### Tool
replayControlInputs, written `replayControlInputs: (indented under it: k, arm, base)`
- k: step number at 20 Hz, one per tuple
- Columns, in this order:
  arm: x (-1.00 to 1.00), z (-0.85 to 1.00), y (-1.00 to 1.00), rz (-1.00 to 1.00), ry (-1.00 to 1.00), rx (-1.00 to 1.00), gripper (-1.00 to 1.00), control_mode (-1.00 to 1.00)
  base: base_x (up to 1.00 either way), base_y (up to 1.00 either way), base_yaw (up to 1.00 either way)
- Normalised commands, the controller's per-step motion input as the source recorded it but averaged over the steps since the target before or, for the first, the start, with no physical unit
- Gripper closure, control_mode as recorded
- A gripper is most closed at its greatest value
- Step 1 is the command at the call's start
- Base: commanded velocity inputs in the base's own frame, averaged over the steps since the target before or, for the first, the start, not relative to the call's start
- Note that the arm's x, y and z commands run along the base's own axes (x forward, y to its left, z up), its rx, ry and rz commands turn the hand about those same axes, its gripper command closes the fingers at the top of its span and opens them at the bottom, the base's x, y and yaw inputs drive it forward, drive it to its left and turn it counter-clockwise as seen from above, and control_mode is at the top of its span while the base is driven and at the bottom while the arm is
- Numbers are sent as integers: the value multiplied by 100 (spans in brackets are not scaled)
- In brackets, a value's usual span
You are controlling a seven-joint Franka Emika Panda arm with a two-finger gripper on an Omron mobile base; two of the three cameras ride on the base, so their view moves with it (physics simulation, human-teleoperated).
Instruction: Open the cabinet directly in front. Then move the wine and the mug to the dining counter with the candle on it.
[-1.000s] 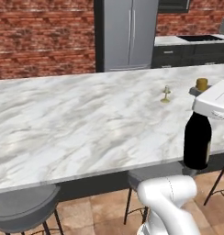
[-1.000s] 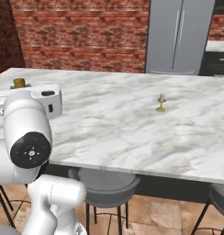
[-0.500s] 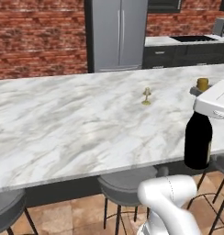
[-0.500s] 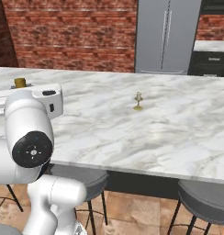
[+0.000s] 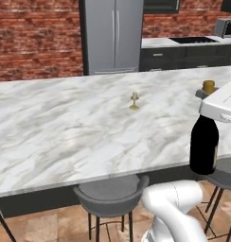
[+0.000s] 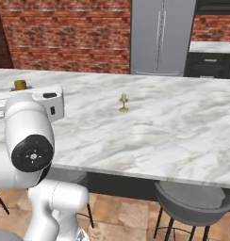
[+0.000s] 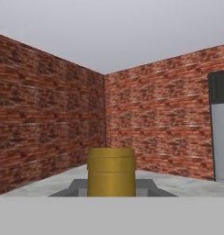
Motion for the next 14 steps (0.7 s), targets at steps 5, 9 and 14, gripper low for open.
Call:
replayControlInputs:
  k: [5,9,14]
  arm:
    - [0,0,0,0,0,0,100,100]
    - [0,0,0,0,0,0,100,100]
    - [0,0,0,0,0,0,100,100]
  base:
    - [0,-58,0]
    - [1,-48,0]
    - [27,-17,-2]
